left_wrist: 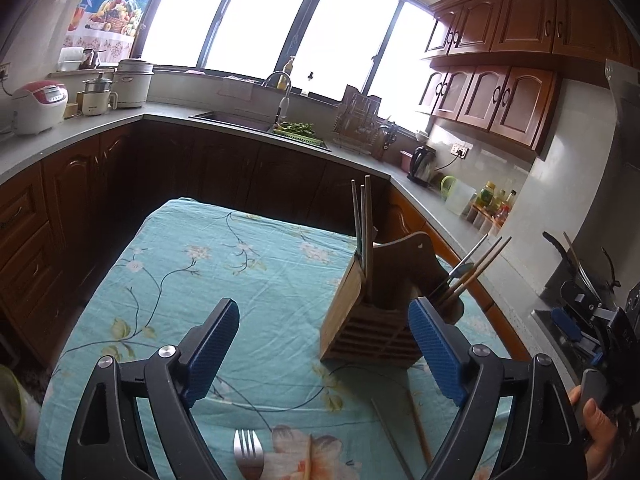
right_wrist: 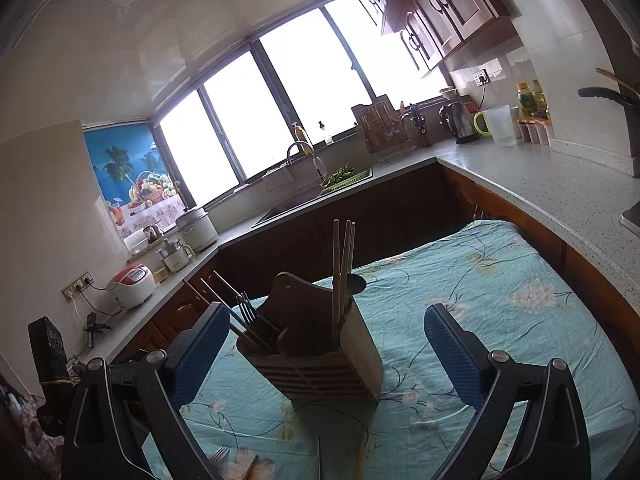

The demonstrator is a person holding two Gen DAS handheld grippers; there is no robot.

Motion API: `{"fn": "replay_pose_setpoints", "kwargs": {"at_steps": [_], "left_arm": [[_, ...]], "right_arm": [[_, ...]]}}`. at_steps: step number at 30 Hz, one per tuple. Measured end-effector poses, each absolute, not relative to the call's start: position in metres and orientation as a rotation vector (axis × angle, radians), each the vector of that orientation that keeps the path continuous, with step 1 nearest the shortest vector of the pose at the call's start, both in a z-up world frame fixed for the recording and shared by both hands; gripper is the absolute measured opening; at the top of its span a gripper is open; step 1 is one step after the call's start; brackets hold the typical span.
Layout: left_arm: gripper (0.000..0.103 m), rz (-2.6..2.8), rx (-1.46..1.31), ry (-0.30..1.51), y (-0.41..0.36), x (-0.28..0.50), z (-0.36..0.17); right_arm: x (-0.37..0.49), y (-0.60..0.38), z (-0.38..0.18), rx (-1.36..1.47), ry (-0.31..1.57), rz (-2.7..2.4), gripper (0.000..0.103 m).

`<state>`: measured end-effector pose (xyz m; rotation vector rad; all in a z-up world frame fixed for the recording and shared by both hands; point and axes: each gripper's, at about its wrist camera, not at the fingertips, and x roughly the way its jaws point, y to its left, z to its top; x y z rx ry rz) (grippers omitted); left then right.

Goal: Organize utensils
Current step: 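Move both open tools back down toward the remaining chopsticks, then grasp a wooden chopstick with the left tool while the right tool grasps another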

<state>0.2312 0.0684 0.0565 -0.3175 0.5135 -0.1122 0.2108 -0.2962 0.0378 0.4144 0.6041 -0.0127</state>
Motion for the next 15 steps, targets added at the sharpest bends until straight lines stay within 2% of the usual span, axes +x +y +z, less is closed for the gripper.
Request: {"fn": "replay_pose_setpoints", "kwargs": {"at_steps": [10,15], "left_arm": [[0.088,-0.080,-0.305,0.599,0.067,0.179,0.054],[0.095,-0.063,-0.269,0.659,0.058,0.166,0.050]], "right_arm": [[0.167,-0.291,0.016,0.436,0.699,-0.019,0.100],[0.149,-0.281,0.002,0.405,0.744,-0.022,0.100]]}}
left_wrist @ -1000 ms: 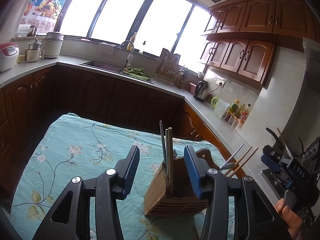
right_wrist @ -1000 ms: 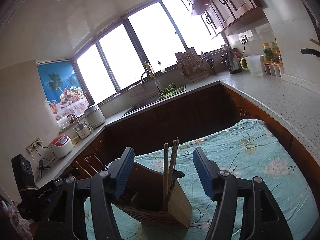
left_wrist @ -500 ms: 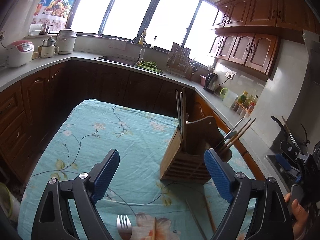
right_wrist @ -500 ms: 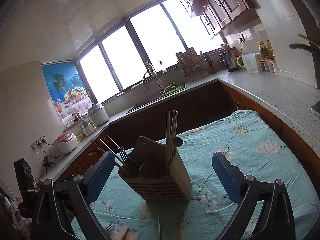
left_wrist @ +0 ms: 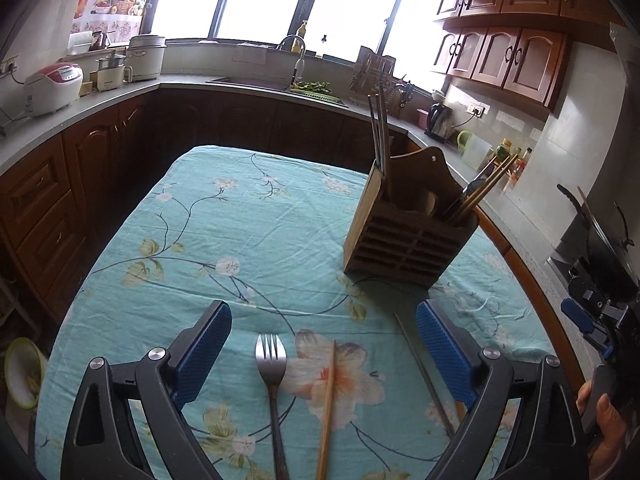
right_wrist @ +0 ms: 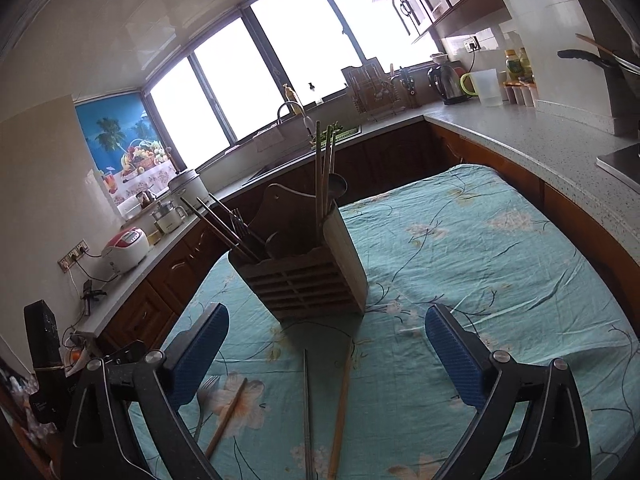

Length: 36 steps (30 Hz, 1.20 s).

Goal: Organize utensils
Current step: 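Grasp a wooden chopstick with the left tool while the right tool grasps another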

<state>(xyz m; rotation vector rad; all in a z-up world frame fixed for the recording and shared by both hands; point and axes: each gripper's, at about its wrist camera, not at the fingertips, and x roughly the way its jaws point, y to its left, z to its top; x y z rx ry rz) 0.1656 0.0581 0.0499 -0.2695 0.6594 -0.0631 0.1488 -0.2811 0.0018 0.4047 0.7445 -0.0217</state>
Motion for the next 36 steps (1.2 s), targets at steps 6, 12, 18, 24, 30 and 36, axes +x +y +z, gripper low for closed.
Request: {"fn": "replay_pose_setpoints", "kwargs": {"at_steps": [6,12,18,24,30,36], "left_arm": [[0.095,-0.046,-0.267,0.740,0.052,0.158,0.044],[0.095,-0.030,-0.243,0.787,0.043,0.156,0.036],[0.095,-0.022,-0.202,0.836,0.039,0.166,0.026],[0.095,-0.041,-0.174,0.842,0.032,0.171,0.020],[0.093,-0.087,-0.156,0.837,0.026,0.178,0.010],[0.075,-0.133,-0.115,0.867,0.016,0.190,0.003]], "right_arm": [[0.135,-0.271,-0.017,0.381,0.798,-0.020,0.100],[0.134,-0.261,-0.033,0.367,0.837,-0.010,0.100],[0.140,-0.255,-0.047,0.360,0.894,0.009,0.100],[0.143,-0.248,-0.057,0.347,0.930,0.016,0.100],[0.149,-0.242,-0.061,0.301,0.953,0.016,0.090],[0.163,-0.237,-0.078,0.293,1.015,0.039,0.066]]}}
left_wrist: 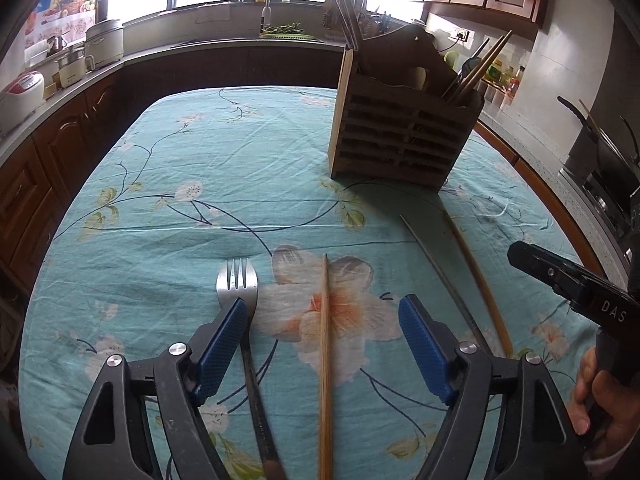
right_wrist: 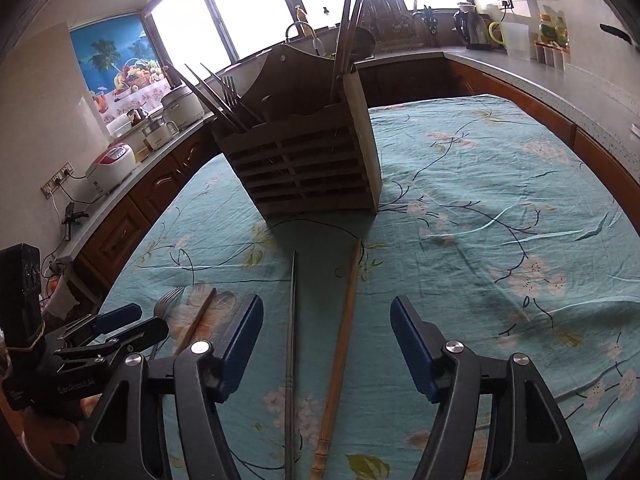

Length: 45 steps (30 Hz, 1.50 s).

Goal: Organize utensils
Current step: 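Grasp a wooden chopstick with the left tool while the right tool grasps another, then lift both wooden chopsticks and carry them over the wooden holder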

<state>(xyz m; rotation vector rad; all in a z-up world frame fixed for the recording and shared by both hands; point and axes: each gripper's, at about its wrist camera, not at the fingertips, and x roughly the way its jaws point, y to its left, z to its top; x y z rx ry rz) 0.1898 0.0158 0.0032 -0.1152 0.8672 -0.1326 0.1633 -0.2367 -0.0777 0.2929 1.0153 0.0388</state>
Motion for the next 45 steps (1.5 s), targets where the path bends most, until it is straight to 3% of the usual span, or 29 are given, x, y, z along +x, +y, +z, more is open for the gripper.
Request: {"fn": "replay_pose_setpoints", "kwargs": {"at_steps": [5,9,13,18,23,25,33,45], "left_arm": [[0.057,-0.155,-0.103,0.931,0.012,0.209,-0.008],[0.054,-0.139,-0.068,0.971,0.008,0.224,-0.013],[0.037,-0.137,-0.036,1.033,0.001,0.238,-0.023],[0.029,-0.096,0.041,1.005,-0.011,0.239,-0.025],[0.012,-0.112,0.060,0.986,-0.019,0.236,-0.027],[0.005,-0.119,0.056,0.984,-0.020,0.236,-0.027],[0.004,-0.150,-0.062,0.982,0.001,0.233,-0.017],[0.004,-0.239,-0.230,0.816,0.037,0.196,0.050]], "right_arm": [[0.179,-0.240,-0.096,0.290,1.075,0.032,0.048],[0.195,-0.241,-0.108,0.273,1.117,0.033,0.043],[0.210,-0.238,-0.120,0.233,1.167,0.036,0.039],[0.218,-0.226,-0.125,0.105,1.191,0.018,0.033],[0.214,-0.218,-0.124,0.025,1.185,-0.004,0.010],[0.211,-0.219,-0.123,0.036,1.184,0.000,0.008],[0.199,-0.239,-0.106,0.191,1.156,0.033,0.006],[0.179,-0.254,-0.035,0.291,0.999,0.053,0.006]]}}
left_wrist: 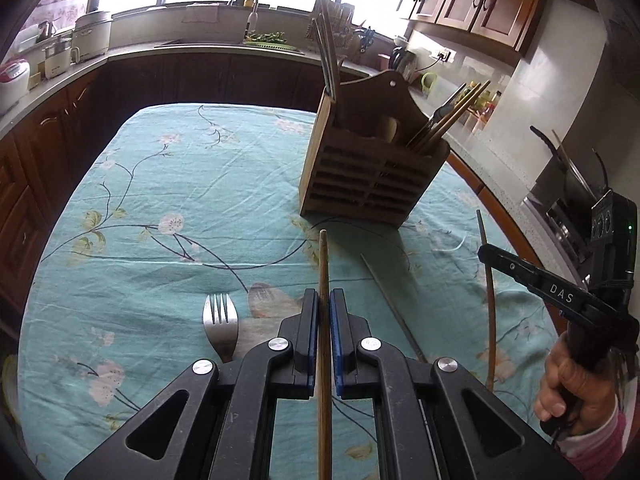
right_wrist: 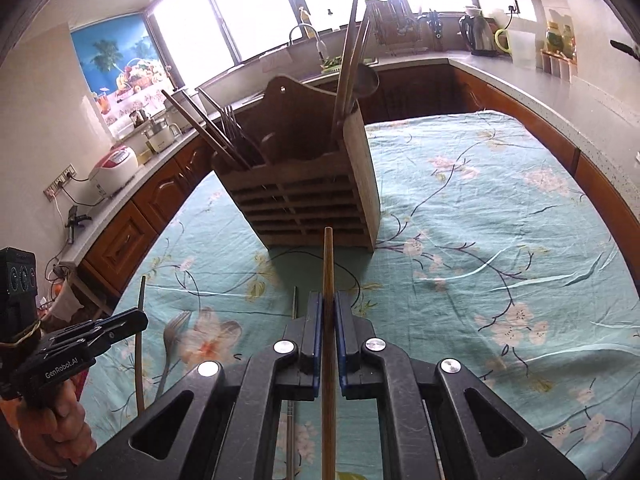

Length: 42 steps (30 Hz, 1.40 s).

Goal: Organize utensils
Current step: 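Lift both wooden chopsticks and carry them over the wooden holder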

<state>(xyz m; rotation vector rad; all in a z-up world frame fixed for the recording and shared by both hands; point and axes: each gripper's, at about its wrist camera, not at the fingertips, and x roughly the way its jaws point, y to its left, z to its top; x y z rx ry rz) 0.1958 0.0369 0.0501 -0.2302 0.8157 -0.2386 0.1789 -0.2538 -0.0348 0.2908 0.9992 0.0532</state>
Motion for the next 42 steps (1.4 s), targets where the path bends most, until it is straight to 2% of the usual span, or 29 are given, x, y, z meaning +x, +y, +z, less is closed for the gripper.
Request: {"fn": "replay_pose_setpoints", "kwargs": {"at_steps": [12,42], "left_arm": [[0.004,-0.279,-0.257,0.660,0.054,0.146,0.101],[0.004,-0.262,-0.262,0.502,0.064,0.172,0.138]], "right_arm": [[0.169,-0.257,0.042,0.283,0.803,0.057,0.006],[0.185,-0.266,0.077,0.285,0.688,0.060,0.006]]}}
